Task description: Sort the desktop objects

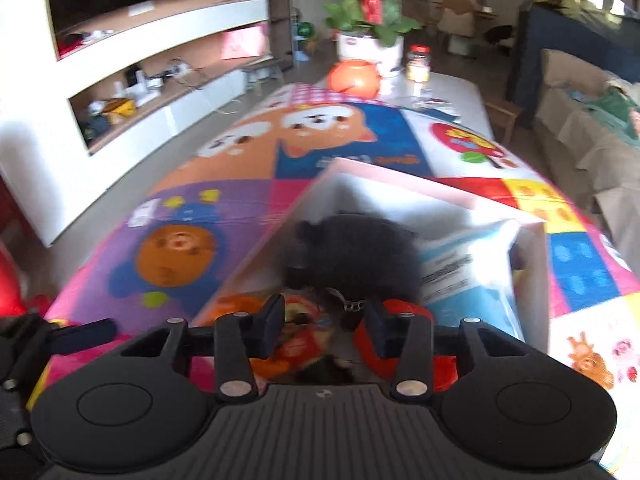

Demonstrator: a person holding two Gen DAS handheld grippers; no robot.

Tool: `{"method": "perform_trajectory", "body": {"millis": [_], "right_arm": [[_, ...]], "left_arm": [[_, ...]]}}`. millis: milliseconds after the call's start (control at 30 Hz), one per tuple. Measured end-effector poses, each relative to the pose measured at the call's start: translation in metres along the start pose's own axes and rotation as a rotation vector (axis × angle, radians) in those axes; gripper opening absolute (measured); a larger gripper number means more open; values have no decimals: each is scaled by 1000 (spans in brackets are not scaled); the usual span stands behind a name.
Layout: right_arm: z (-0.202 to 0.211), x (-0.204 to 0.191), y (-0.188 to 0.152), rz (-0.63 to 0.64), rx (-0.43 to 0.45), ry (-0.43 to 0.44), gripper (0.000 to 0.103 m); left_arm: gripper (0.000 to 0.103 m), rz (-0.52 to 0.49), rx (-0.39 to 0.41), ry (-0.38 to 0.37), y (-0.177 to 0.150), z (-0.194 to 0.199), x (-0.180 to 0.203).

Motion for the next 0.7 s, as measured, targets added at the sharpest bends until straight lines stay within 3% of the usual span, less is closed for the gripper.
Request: {"method": "perform_trajectory", "body": {"millis": [167,300,400,500,700], "right_arm": [[32,12,-12,-70,92,40,49],[74,10,-43,-60,215,-28,81],[97,17,-76,-91,255,-101,89],[108,31,-111,-174,225,-136,101],[93,45,-159,-168,110,-243,103]], "left_arm": [[103,-6,-24,-4,-5,2,6],[103,-18,-61,-67,-13,4,20],[103,-19,-106,-81,-21,6,33],[103,-9,-123,-30,-29,9,44],[103,5,-148,160,-35,3,58]]}}
Point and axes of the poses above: each gripper's, at about its wrist camera, not at the fingertips, and z roughly against the way its jaws point, x to its right, y to its top, the point moved 3 cm from there along -z, roughly the way its jaws point, and after that the axes turned 11 degrees about y, right-handed, at the moved point
